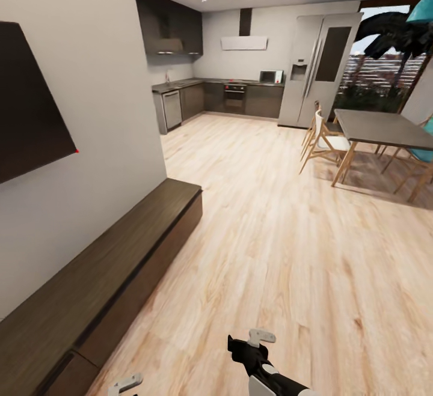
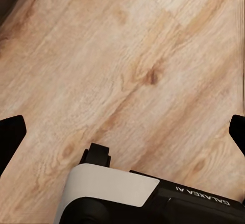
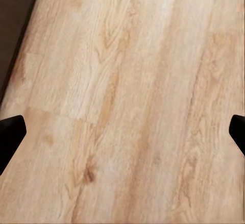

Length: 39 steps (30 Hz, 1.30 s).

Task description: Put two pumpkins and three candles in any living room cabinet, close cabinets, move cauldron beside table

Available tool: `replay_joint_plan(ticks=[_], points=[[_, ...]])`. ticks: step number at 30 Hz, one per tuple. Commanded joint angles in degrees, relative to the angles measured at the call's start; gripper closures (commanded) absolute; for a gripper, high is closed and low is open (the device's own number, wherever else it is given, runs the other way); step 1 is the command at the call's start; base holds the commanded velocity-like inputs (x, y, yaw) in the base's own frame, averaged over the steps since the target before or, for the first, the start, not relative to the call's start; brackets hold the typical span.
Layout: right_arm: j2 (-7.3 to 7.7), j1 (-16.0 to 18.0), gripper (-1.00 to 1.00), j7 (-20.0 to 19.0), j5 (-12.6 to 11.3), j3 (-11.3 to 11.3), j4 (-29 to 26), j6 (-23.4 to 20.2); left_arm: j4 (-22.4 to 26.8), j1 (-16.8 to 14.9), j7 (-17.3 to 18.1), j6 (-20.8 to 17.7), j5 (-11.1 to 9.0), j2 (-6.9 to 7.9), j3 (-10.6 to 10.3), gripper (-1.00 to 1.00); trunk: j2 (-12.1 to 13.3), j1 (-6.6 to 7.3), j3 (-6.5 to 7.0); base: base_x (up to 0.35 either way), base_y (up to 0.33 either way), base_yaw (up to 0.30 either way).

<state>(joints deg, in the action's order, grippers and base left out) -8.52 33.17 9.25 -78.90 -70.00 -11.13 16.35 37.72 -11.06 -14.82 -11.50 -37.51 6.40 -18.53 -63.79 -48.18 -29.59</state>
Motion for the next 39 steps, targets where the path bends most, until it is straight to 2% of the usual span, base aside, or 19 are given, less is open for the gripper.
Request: replay_joint_plan(ticks=[1,28,39], points=[[0.00,0.1,-1.00,0.3,-0.4,-0.5,0.0,0.2,0.2,0.0,-0.6,-0.1,-0.5,0.10,-0.5,-1.00,0.0,0.00,-0.03,0.000,0.000,-0.293],[0.08,0.1,-1.00,0.3,-0.4,-0.5,0.0,0.2,0.2,0.0,-0.6,-0.1,-0.4,0.10,-0.6,-1.00,0.0,0.00,0.60,0.003,0.000,-0.293],[0.07,0.1,-1.00,0.4,-0.4,-0.5,0.0,0.2,0.2,0.0,-0.6,-0.1,-0.4,0.10,-0.8,-1.00,0.0,0.00,0.86,0.172,-0.084,-0.271]])
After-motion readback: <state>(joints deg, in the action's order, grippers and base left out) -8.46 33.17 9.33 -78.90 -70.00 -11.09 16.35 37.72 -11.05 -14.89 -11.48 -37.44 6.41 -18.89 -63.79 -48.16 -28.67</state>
